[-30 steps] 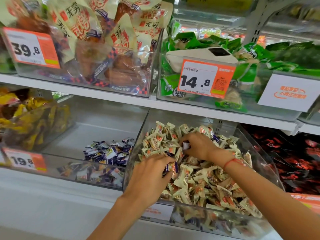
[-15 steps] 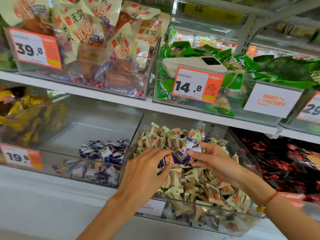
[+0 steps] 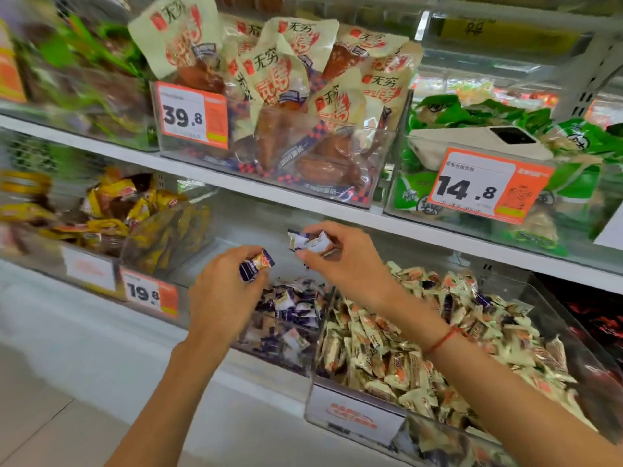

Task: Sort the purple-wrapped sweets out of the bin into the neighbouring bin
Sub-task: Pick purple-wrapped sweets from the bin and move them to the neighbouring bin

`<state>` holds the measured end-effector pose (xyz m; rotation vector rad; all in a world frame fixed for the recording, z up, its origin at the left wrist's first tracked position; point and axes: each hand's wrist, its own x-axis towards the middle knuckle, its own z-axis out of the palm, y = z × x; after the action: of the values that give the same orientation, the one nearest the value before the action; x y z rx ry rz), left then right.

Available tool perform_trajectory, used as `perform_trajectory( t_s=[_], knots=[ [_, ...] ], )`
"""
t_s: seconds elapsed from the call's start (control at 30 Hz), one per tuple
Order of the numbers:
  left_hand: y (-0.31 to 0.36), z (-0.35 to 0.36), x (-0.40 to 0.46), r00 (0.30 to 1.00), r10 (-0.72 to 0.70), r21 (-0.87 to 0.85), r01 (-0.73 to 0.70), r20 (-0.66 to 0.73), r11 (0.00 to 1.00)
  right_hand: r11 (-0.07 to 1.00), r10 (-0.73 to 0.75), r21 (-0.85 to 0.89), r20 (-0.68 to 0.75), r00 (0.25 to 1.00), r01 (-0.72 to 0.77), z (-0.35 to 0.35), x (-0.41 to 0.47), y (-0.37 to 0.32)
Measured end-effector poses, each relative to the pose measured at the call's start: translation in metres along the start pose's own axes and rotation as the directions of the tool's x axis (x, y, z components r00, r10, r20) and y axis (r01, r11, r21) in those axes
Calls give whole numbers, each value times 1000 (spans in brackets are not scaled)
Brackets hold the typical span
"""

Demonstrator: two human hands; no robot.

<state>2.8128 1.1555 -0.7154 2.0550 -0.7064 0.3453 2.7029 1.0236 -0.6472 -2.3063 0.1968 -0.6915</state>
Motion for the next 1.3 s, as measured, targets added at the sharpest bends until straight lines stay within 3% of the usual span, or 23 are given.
perform_trajectory(
  t_s=[0.1, 0.2, 0.27, 0.37, 0.5, 0.63, 0.73, 0.83, 0.9, 1.03, 1.2, 1.3],
  knots=[
    [-8, 9, 8, 999, 32, 62, -34, 31, 998, 937, -82, -330, 125, 989, 119, 23, 29, 19],
    [-10, 20, 11, 991, 96, 85, -104, 93, 991, 851, 28, -511, 265, 964, 116, 29, 43, 31],
    [-13, 27, 12, 979, 116, 90, -132, 169, 987, 845, 68, -525, 298, 952, 104, 24, 40, 31],
    [-14, 31, 8, 959, 162, 140, -198, 232, 970, 843, -14, -519, 244, 970, 143, 6, 18, 28],
    [4, 23, -22, 947, 308, 34, -312, 93, 950, 858, -142, -464, 200, 970, 221, -27, -35, 28],
    [15, 23, -56, 854, 462, -70, -459, 241, 886, 878, -80, -402, 414, 907, 260, -39, -68, 48],
    [9, 29, -64, 831, 459, -153, -433, 315, 888, 879, -81, -351, 557, 827, 323, -29, -72, 59],
    [4, 33, -66, 826, 483, -197, -443, 291, 875, 757, -168, -395, 652, 739, 520, -20, -72, 70],
    [3, 36, -66, 818, 505, -212, -461, 273, 862, 697, -149, -446, 676, 721, 562, -16, -70, 76],
    [1, 42, -66, 827, 499, -201, -459, 258, 865, 870, -13, -333, 721, 692, 363, -10, -61, 78],
    [7, 41, -68, 862, 457, -227, -410, 220, 883, 911, -98, -234, 676, 730, 340, -4, -63, 92],
    [16, 36, -71, 897, 399, -212, -360, 189, 909, 981, -43, -117, 651, 758, 156, -15, -63, 90]
  ],
)
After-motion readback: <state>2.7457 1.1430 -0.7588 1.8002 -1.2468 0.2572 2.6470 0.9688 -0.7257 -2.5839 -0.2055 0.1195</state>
